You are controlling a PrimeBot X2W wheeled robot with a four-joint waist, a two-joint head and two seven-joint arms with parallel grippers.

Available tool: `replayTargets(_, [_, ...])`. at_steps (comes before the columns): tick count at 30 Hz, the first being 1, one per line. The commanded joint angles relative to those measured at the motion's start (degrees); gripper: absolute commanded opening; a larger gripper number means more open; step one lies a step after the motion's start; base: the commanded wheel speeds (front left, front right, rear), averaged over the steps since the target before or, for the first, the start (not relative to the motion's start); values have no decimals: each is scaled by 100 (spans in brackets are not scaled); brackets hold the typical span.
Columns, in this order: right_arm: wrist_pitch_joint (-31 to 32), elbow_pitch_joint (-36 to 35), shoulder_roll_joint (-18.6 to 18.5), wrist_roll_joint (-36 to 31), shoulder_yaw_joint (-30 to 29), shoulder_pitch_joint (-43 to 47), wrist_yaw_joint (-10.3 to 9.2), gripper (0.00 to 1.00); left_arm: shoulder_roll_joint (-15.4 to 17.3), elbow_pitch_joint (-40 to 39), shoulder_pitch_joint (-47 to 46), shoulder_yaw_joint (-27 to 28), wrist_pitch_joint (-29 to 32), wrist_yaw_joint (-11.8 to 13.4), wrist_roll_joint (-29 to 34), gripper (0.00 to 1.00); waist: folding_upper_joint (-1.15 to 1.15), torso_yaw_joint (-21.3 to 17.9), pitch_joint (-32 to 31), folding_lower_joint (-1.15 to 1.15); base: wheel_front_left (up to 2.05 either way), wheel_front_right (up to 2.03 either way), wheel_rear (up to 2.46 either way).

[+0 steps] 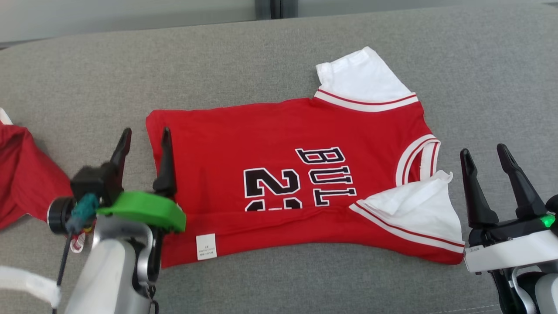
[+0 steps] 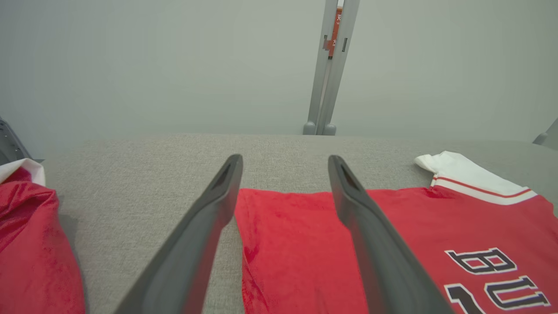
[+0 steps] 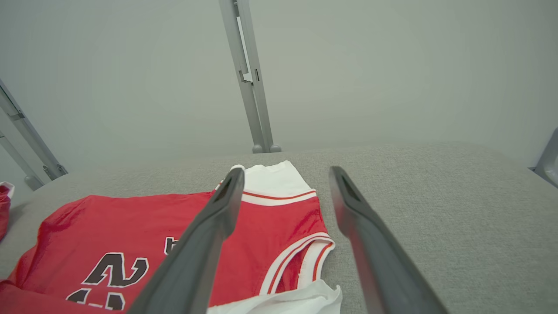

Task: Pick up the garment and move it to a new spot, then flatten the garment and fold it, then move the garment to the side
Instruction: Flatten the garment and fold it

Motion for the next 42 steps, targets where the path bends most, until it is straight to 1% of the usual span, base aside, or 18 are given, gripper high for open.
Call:
replayTargets(1, [10, -5, -35, 29, 32, -113, -6, 100, 45, 292, -365, 33, 163, -83, -128, 100, 0, -18, 357, 0, 0, 0, 0])
replayTargets(6, [-78, 124, -85, 101, 217, -379, -6, 100, 223, 1698, -1502, 213, 780, -488, -562, 100, 0, -188, 690, 0, 0, 0, 0])
replayTargets(10, [-166, 287, -116, 171, 349, -565, -5, 100, 391, 2740, -2211, 291, 1212, -748, -799, 100, 0, -304, 874, 0, 0, 0, 0])
replayTargets(14, [-230, 523, -176, 289, 458, -703, -5, 100, 532, 3516, -2731, 317, 1517, -925, -941, 100, 0, -378, 1008, 0, 0, 0, 0])
replayTargets(17, [-276, 750, -233, 368, 462, -788, -5, 100, 590, 3941, -2979, 342, 1629, -990, -1037, 100, 0, -404, 1050, 0, 0, 0, 0])
replayTargets(18, [-293, 850, -251, 405, 449, -837, -6, 100, 599, 4071, -3047, 338, 1639, -1000, -1057, 63, 0, -406, 1061, 0, 0, 0, 0])
replayTargets(19, [-312, 940, -268, 444, 431, -879, -5, 100, 600, 4153, -3088, 332, 1620, -1013, -1073, 44, 0, -408, 1071, 0, 0, 0, 0])
replayTargets(20, [-342, 1056, -295, 505, 425, -937, -5, 100, 594, 4243, -3131, 315, 1593, -1041, -1087, 16, 0, -404, 1081, 0, 0, 0, 0])
replayTargets(21, [-365, 1155, -337, 538, 435, -996, -5, 100, 585, 4313, -3172, 303, 1571, -1052, -1098, 0, 0, -396, 1093, 0, 0, 0, 0])
replayTargets(25, [-466, 1678, -540, 707, 496, -1372, -5, 100, 569, 4528, -3286, 237, 1475, -1108, -1104, 0, 0, -354, 1141, 0, 0, 0, 0])
replayTargets(32, [-457, 2659, -910, 1079, 697, -2589, -5, 100, 417, 4693, -3478, 11, 1287, -1174, -1060, 0, 0, -147, 1284, 0, 0, 0, 0])
replayTargets(36, [-358, 3274, -1155, 1315, 956, -3398, -5, 100, 227, 4720, -3644, -148, 1190, -1201, -1048, 0, 0, 106, 1412, 0, 0, 0, 0])
replayTargets(42, [-152, 4088, -1447, 1653, 1538, -4445, -4, 100, -112, 4763, -3905, -410, 1012, -1239, -1064, 0, 0, 569, 1632, 0, 0, 0, 0])
